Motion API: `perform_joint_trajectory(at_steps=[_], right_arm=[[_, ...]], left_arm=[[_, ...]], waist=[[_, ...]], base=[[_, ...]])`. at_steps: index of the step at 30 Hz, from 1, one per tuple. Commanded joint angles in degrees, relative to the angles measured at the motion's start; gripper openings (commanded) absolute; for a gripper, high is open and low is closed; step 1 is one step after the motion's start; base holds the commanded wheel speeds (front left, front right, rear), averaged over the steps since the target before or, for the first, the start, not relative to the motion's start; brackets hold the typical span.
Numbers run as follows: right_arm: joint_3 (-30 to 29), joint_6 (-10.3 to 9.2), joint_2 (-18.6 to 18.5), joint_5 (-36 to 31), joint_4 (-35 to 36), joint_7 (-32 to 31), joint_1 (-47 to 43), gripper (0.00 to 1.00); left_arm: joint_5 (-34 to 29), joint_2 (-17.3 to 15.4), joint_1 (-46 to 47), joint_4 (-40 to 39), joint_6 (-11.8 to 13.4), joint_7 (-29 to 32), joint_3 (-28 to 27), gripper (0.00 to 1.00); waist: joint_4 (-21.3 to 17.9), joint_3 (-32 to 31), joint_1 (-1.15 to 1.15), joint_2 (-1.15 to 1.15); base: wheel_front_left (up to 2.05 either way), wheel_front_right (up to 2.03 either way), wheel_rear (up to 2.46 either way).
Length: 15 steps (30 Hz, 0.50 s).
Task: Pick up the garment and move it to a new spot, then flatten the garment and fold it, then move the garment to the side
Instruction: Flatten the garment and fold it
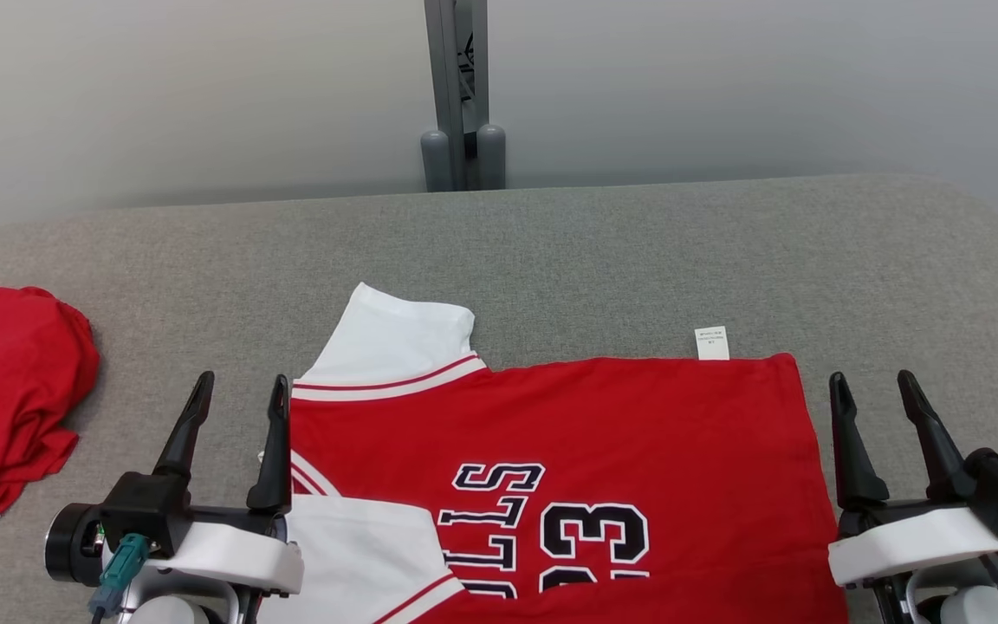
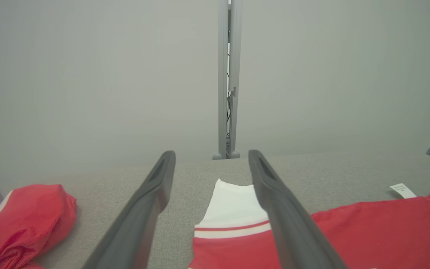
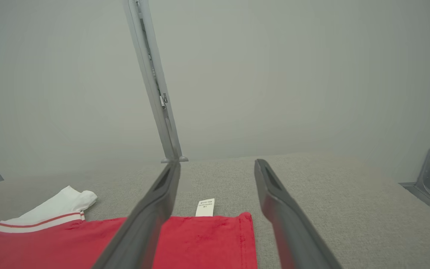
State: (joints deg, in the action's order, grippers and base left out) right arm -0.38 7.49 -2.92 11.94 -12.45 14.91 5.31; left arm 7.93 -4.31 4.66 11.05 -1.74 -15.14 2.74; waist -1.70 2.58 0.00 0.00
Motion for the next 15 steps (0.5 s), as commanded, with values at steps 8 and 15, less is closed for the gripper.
perform_joint_trajectory(at_steps=[8,15], right_arm=[[0.35,0.01,-1.44,3.52,-9.74,0.29,5.12,1.00],[2.60,0.01,-6.67,9.83,-22.94,-4.37,16.13,1.00]], left_arm=[[-2.00,0.75,1.83,3.26,-2.86,-0.01,0.09,1.00],[-3.01,0.96,4.52,4.64,-4.13,-0.01,0.58,1.00]], waist=[[0.76,3.19,0.00,0.00],[2.40,7.43,0.00,0.00]], base=[[0.00,0.00,0.00],[0.00,0.00,0.00]])
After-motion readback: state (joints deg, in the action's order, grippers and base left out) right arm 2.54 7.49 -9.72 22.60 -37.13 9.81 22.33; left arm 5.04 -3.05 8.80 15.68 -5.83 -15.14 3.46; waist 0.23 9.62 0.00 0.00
